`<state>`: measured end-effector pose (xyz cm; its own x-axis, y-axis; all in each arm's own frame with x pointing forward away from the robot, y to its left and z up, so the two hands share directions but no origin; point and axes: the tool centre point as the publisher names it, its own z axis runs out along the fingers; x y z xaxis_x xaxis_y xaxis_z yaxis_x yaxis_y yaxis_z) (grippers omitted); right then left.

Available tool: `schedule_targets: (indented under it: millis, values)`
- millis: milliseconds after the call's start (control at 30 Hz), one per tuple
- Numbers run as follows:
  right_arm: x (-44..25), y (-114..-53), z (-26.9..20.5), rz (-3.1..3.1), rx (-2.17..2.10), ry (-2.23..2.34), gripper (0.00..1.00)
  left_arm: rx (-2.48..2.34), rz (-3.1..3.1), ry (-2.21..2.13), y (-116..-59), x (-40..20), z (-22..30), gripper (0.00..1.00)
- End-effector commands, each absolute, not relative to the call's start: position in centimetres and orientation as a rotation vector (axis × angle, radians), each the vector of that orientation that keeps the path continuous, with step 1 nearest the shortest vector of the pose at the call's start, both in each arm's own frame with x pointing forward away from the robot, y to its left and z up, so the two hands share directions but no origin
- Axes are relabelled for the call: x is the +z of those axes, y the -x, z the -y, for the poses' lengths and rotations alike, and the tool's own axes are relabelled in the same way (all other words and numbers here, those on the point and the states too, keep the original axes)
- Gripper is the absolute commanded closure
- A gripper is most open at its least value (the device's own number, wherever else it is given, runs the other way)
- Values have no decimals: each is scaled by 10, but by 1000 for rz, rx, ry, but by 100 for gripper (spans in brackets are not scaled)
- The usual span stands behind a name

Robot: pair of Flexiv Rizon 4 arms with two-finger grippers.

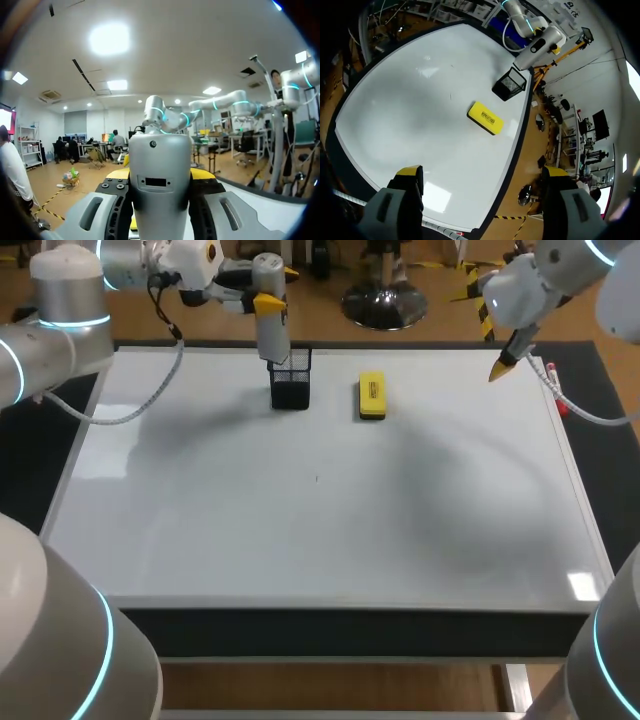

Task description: Pick up the inspection probe, press it on each red-marked spot on the whiteboard one by one, put down the probe, pick up the eraser, and wipe off all the red marks.

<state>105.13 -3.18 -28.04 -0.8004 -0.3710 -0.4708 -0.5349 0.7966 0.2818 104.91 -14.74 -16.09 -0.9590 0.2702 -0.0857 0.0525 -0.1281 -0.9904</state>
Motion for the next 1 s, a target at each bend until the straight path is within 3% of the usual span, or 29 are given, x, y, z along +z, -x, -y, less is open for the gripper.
schedule_targets:
  millis: [33,1000]
  values:
    - [-280,-1052,32,-2592,570,687,0,2277,1991,309,-1051,-163,155,100]
    - [-280,-1052,32,-2592,570,687,0,2392,2013,152,-1080,-183,171,100]
